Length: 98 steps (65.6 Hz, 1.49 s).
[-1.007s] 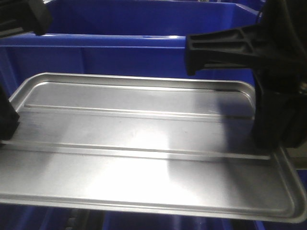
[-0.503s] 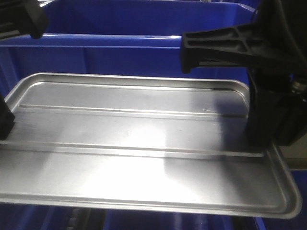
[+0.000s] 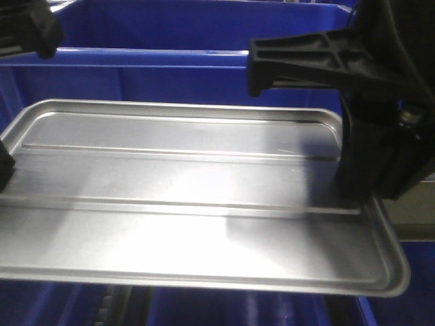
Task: Grab silver tray and place in blue box
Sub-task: 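Lower the tray with both grippers into the blue crate, then open both grippers and raise them out of the crate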
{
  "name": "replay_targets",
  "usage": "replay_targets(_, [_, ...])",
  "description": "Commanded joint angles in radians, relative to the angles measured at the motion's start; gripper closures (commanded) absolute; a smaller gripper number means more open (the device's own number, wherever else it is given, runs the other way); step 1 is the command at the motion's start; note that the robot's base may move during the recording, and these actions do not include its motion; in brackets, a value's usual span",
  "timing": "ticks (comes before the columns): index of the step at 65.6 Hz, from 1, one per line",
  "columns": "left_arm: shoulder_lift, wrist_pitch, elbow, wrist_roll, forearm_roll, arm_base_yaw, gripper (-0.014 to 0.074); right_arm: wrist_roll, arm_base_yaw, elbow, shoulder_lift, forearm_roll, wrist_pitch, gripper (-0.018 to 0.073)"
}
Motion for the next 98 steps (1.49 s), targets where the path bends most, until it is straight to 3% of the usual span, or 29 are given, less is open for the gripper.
replay_targets(1, [-0.021, 0.022, -0.044, -0.019, 0.081, 0.002, 0.07, -0.018, -0.007, -0.044, -0.03, -0.083, 0.046, 0.0503])
replay_targets(19, [-0.021, 0.035, -0.246, 0.022, 0.187, 0.004, 0.07, -0.084, -0.008, -0.23, -0.038, -0.206, 0.055, 0.0503])
replay_targets(29, [0.003, 0.0, -0.356, 0.093, 0.284, 0.056, 0.0701, -0.125, -0.063, -0.344, -0.02, -0.249, 0.032, 0.0503])
replay_targets(44, [0.122, -0.15, -0.518, 0.256, 0.223, 0.233, 0.07, -0.232, -0.215, -0.496, 0.062, -0.249, -0.092, 0.0503])
replay_targets(60, [0.288, -0.394, -0.569, 0.263, 0.226, 0.388, 0.0701, -0.243, -0.368, -0.55, 0.178, -0.263, -0.377, 0.0503])
replay_targets(68, [0.36, -0.488, -0.569, 0.263, 0.226, 0.429, 0.07, -0.243, -0.418, -0.55, 0.249, -0.268, -0.451, 0.0503])
replay_targets(79, [0.419, -0.533, -0.569, 0.263, 0.226, 0.453, 0.0698, -0.243, -0.437, -0.55, 0.301, -0.27, -0.465, 0.0497])
replay_targets(86, [0.426, -0.511, -0.569, 0.263, 0.226, 0.453, 0.0632, -0.243, -0.437, -0.55, 0.308, -0.27, -0.456, 0.0432])
replay_targets(98, [0.428, -0.467, -0.569, 0.263, 0.233, 0.487, 0.044, -0.243, -0.477, -0.55, 0.31, -0.296, -0.442, 0.0187])
